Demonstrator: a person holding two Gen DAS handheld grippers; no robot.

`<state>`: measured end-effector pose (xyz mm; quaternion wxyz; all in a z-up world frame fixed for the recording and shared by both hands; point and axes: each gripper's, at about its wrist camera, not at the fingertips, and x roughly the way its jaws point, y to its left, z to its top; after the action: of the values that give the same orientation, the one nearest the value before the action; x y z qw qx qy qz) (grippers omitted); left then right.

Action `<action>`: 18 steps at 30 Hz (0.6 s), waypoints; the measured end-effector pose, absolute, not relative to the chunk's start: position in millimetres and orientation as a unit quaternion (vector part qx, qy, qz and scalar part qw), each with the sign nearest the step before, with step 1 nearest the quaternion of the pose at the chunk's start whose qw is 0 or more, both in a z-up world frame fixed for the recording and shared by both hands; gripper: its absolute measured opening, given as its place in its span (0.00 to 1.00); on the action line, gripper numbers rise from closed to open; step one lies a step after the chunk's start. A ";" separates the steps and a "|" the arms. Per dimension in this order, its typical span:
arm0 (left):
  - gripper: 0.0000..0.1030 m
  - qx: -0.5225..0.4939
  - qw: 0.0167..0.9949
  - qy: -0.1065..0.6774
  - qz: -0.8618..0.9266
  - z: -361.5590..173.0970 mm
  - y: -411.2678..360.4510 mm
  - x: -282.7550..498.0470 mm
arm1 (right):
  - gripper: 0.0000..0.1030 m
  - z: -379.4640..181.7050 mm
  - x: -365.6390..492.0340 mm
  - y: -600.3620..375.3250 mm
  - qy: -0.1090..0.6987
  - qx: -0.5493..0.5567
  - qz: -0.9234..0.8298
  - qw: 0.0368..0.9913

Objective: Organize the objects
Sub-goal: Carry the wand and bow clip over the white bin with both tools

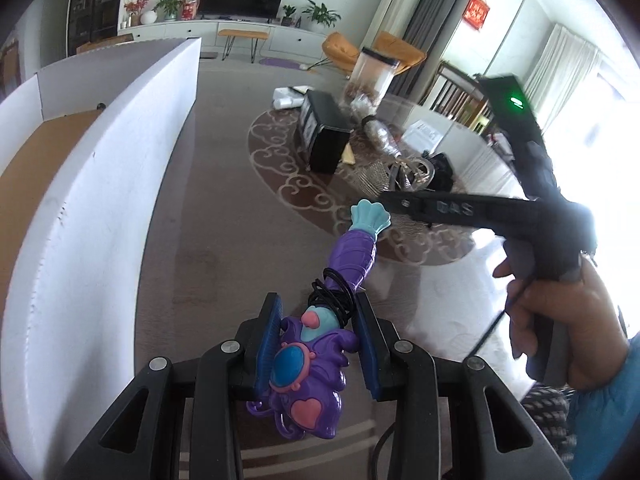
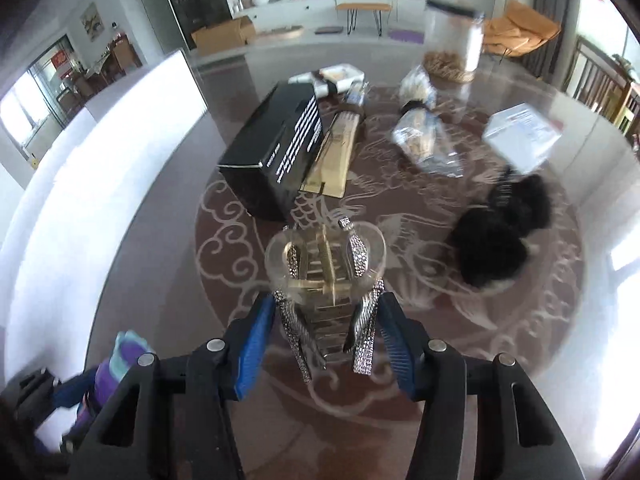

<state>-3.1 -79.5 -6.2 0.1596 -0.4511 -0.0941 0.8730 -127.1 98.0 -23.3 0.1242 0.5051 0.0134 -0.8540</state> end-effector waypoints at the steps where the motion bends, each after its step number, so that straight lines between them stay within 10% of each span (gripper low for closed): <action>1: 0.35 -0.446 0.165 -0.099 0.874 -1.3 -80.2 -0.5 | 0.52 -16.0 -121.1 102.1 0.009 0.499 -0.858 0.124; 7: 0.35 -0.406 0.190 -0.138 0.883 50.5 -107.9 22.0 | 0.51 47.9 -86.3 85.7 -0.016 0.467 -0.869 0.163; 9: 0.35 -0.383 0.182 -0.153 0.893 76.0 -135.1 32.2 | 0.25 71.3 -77.9 50.5 -0.020 0.445 -0.873 0.199; 17: 0.35 -0.334 0.065 -0.170 0.925 124.5 -254.5 62.4 | 0.25 125.7 -51.3 -56.4 -0.033 0.390 -0.861 0.326; 18: 0.35 -0.332 0.058 -0.169 0.926 125.6 -261.5 65.5 | 0.38 126.3 -52.7 -58.1 -0.031 0.388 -0.861 0.327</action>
<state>65.5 -261.5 125.6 0.0578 -0.3325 -0.1692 0.9260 -52.7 -58.1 126.3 0.3268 0.3882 -0.0313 -0.8611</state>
